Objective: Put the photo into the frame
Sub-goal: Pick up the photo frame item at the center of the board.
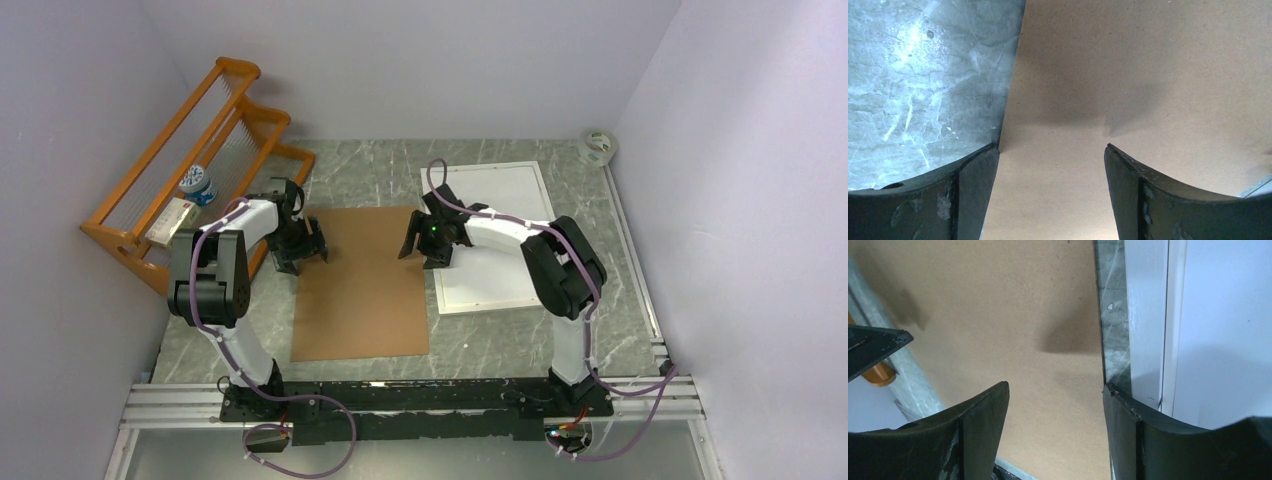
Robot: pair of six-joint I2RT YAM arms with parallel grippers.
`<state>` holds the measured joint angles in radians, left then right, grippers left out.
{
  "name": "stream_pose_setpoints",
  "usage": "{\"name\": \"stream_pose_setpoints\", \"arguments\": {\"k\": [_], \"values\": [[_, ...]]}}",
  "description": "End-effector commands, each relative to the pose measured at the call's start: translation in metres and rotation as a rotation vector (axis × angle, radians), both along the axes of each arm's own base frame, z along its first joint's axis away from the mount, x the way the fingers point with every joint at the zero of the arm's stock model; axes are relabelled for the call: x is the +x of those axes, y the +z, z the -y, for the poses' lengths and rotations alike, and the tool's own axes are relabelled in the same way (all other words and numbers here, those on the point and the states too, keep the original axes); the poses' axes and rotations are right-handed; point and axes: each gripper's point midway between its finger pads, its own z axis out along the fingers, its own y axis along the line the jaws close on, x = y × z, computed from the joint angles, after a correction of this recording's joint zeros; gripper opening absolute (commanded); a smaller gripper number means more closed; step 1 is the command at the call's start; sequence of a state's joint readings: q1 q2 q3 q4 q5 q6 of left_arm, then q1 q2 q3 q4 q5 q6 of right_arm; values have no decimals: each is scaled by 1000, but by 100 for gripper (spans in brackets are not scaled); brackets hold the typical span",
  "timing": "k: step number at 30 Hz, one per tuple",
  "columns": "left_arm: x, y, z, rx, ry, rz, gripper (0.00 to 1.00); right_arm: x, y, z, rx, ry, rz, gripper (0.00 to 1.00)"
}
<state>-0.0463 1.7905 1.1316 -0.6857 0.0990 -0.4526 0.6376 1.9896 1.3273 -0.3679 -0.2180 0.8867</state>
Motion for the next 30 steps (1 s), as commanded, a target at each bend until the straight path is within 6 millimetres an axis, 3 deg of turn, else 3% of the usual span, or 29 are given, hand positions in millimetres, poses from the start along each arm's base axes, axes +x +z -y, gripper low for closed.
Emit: {"name": "stream_pose_setpoints", "arguments": {"k": [1, 7, 17, 21, 27, 30], "values": [[-40, -23, 32, -144, -14, -173, 82, -1, 69, -59, 334, 113, 135, 70], [-37, -23, 31, -139, -21, -168, 82, -3, 105, -64, 445, 158, 233, 70], [-32, -20, 43, -212, -51, -145, 81, -2, 131, -42, 526, 142, 321, 70], [-28, -13, 59, -291, -91, -108, 81, 4, 128, -26, 507, 100, 326, 70], [-26, -8, 92, -434, -155, -57, 79, 22, 100, 6, 404, 19, 318, 69], [-29, -10, 98, -449, -165, -62, 79, 32, 90, 25, 351, -19, 331, 69]]}}
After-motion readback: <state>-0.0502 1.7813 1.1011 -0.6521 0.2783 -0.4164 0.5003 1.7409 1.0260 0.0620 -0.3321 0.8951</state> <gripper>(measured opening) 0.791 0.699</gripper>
